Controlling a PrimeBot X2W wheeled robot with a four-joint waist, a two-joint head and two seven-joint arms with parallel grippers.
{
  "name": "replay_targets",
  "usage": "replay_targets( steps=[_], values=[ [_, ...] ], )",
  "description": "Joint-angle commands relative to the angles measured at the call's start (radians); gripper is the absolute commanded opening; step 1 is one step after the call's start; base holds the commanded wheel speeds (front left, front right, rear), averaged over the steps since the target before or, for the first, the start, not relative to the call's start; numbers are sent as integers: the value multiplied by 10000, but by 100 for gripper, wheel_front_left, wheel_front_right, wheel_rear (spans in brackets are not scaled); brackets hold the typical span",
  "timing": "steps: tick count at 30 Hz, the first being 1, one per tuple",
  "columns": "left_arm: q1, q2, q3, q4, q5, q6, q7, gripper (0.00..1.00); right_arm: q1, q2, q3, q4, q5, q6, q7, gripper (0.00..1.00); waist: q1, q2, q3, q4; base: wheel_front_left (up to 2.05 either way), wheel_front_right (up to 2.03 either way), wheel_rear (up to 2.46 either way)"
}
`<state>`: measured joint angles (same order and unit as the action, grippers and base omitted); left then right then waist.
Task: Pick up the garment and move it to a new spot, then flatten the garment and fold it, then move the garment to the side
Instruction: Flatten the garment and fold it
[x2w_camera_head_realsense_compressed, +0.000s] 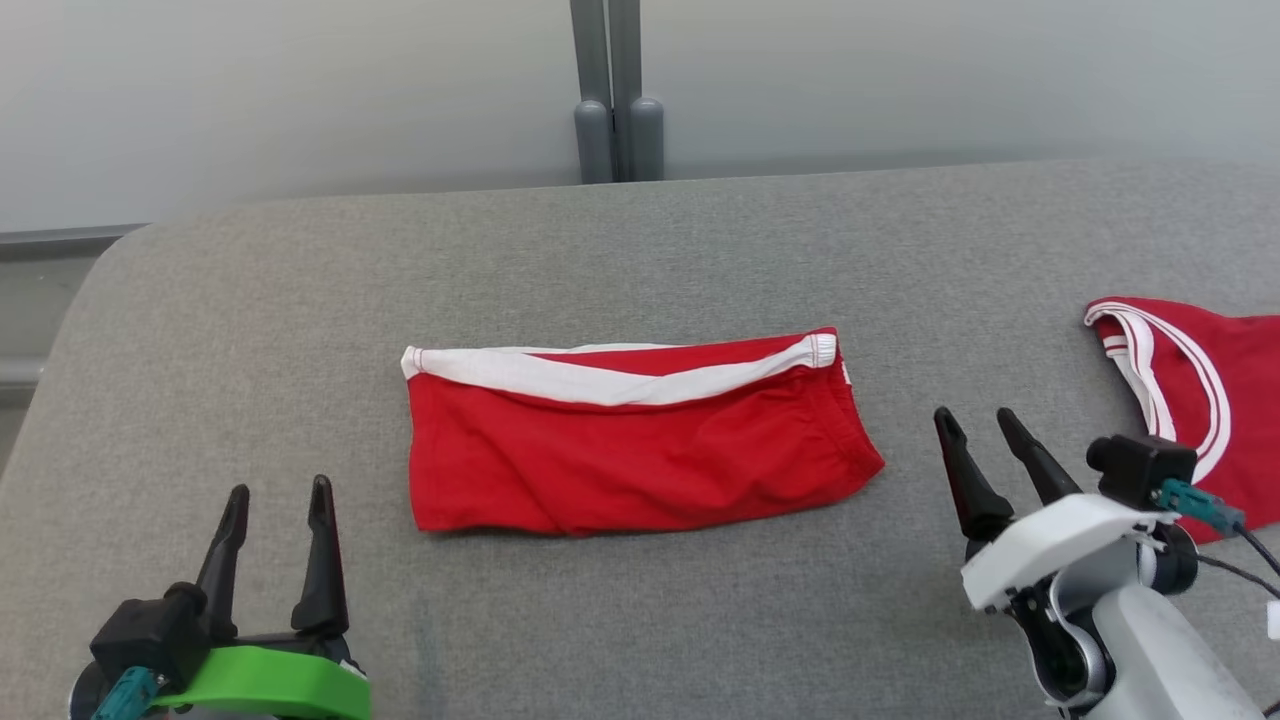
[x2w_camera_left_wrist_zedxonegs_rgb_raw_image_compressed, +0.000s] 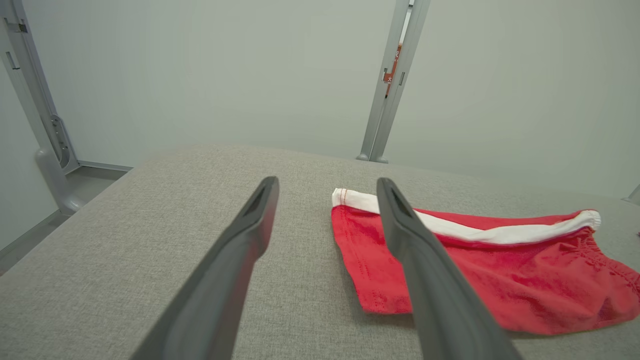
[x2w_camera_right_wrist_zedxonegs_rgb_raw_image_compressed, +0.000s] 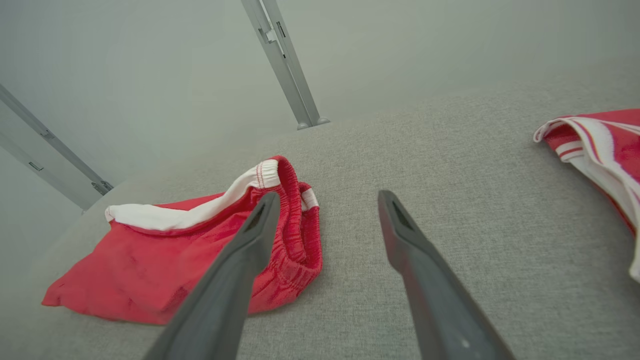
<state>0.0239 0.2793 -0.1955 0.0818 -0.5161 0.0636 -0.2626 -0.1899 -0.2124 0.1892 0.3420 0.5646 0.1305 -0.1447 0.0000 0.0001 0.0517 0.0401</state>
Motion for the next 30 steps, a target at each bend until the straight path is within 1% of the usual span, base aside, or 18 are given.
replay_targets(
  steps=[1,8,16,22,27,30],
  values=[
    [-130,-120,13,91,102,-140,-22,100,-379,166,-89,298,-57,5,239,100,0,-1,119,254,0,0,0],
    [-454,-523,6,523,446,-549,-24,100,-1753,615,-382,2085,-617,5,1059,100,0,-1,301,1064,0,0,0],
    [-738,-757,115,797,640,-869,-24,100,-2655,655,-845,3938,-924,5,1508,100,0,-1,593,1779,0,0,0],
    [-862,-920,217,977,794,-978,-24,100,-2940,632,-1043,4967,-773,3,1624,100,0,-1,711,2028,0,0,0],
    [-901,-997,269,1100,886,-1086,-24,100,-3031,673,-1387,5896,-562,-7,2012,100,0,-1,696,2088,0,0,0],
    [-914,-1051,303,1163,935,-1160,-24,100,-3127,768,-1362,6088,-394,-7,2109,100,0,-1,671,2094,0,0,0]
  ],
)
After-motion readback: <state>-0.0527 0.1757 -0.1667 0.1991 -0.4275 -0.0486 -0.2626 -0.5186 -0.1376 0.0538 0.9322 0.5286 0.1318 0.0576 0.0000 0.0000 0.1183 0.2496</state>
